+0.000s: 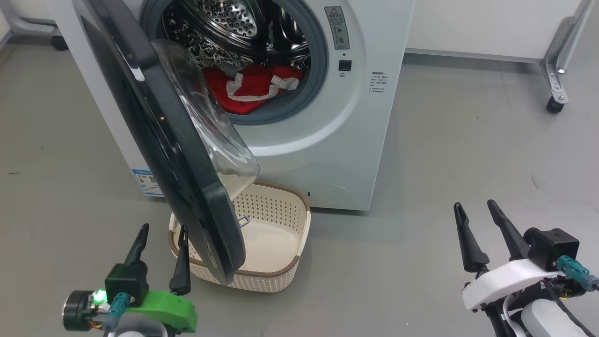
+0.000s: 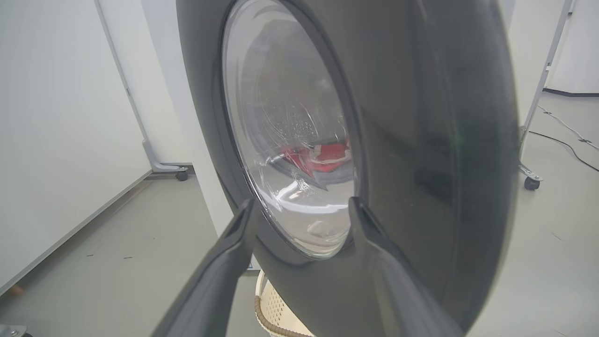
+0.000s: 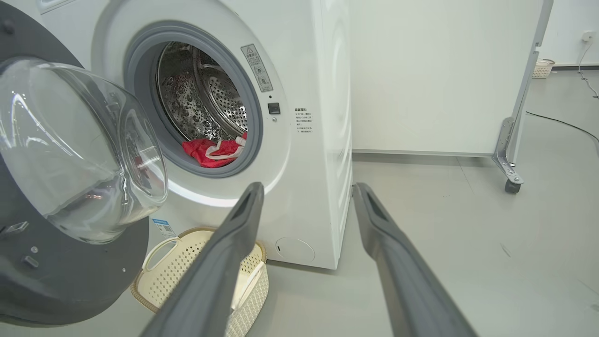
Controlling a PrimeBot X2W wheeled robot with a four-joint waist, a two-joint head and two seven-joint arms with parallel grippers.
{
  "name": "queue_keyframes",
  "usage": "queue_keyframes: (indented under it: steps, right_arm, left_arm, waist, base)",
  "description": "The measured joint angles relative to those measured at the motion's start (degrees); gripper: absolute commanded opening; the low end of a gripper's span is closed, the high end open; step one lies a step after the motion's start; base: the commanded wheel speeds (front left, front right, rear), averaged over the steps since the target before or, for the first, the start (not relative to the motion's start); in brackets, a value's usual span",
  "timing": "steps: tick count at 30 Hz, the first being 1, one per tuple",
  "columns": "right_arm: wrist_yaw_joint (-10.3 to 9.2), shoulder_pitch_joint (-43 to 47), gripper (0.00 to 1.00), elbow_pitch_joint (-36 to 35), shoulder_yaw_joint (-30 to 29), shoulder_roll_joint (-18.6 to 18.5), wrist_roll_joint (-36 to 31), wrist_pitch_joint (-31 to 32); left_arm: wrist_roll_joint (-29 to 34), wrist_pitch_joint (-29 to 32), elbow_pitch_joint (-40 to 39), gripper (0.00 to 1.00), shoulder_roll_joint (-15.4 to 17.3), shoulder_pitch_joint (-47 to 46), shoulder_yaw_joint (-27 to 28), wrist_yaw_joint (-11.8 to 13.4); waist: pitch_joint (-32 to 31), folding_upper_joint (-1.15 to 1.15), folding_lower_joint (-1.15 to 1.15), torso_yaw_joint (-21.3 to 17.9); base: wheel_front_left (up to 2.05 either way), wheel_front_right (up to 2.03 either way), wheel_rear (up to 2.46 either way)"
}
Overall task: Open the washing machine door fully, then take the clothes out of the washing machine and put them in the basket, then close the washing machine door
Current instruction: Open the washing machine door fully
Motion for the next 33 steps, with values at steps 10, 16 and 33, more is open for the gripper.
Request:
queue_keyframes:
  steps: [10,16,33]
  right_arm:
    - [-0.41,3.09,1.00,-2.02,-3.00,2.02,-2.05,0.00]
    - [-0.41,4.17,1.00,-2.71,-3.44,2.36,-4.43,0.00]
    - [-0.41,6.80,1.00,-4.26,-6.70,5.03,-5.19,0.00]
  left_arm:
    - [0.02,0.00,-0.05,1.00,-0.01,0.05,0.23,0.00]
    - [0.07,0.00,-0.11,1.00,-0.02,0.08,0.30,-0.01]
    - [0.08,0.00,-0.18,1.00,-0.11,0.08,0.57,-0.07]
  waist:
    - [0.21,0.00,0.00,-0.05]
    - [0.52,0.00,0.00,-0.10]
    - [0.81,0.00,0.00,-0.21]
  base:
    - [0.00,0.00,0.00]
    - [0.00,0.00,0.00]
    - [0.00,0.00,0.00]
